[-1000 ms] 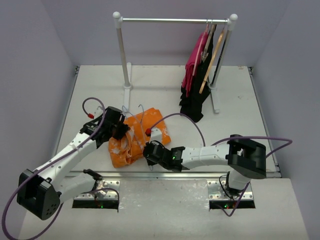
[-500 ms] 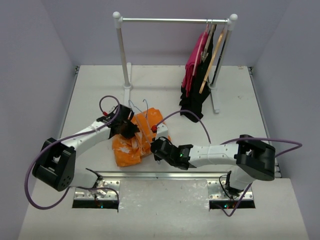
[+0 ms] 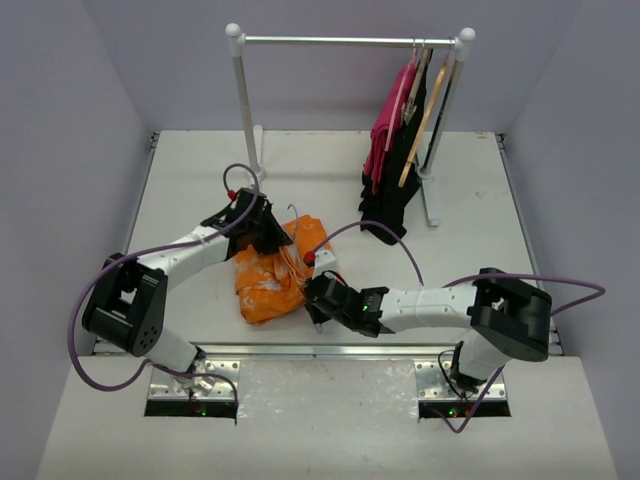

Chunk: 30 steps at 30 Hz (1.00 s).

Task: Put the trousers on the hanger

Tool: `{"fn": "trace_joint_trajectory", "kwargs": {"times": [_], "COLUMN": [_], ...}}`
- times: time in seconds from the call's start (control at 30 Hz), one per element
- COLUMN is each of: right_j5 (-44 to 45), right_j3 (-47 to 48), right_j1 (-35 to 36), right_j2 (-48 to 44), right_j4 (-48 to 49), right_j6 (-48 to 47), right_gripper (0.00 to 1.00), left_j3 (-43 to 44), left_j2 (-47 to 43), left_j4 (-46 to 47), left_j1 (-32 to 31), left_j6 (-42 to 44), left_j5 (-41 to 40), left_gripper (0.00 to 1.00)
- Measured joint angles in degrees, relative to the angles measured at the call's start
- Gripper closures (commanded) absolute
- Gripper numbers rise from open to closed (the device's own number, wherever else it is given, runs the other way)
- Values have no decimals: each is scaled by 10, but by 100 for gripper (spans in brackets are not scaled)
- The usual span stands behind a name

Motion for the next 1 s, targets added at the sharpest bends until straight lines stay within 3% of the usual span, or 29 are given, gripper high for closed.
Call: {"fn": "trace_joint_trajectory", "kwargs": {"times": [0.23, 0.3, 0.33, 0.37, 0.47, 0.8, 0.9, 1.0], "right_j5": [-22, -23, -22, -21, -14, 0, 0, -2], "right_j3": [-1, -3, -4, -7, -11, -12, -12, -12], "right_j1": [-25, -24, -24, -24, -25, -28, -27, -25], "right_j2": [2, 2, 2, 2, 3, 9, 9, 9], "right_j4": [7, 7, 7, 7, 7, 3, -2, -2], "right_j6": [30, 38, 41, 43, 51, 65, 66, 66], "right_gripper": [100, 100, 100, 100, 100, 100, 100, 100], "left_j3": [-17, -15, -13, -10, -6, -45, -45, -45], "left_j2": [36, 68, 82, 95, 115, 29, -12, -48], "left_j4": [111, 130, 136, 140, 157, 173, 151, 133], "left_j1": [1, 1, 1, 1, 1, 0, -1, -2], "left_j6": [35, 41, 44, 46, 46, 60, 61, 63], "left_j5": [19, 25, 26, 28, 38, 33, 10, -6], "left_gripper": [83, 77, 57, 28, 14, 11, 14, 28]}}
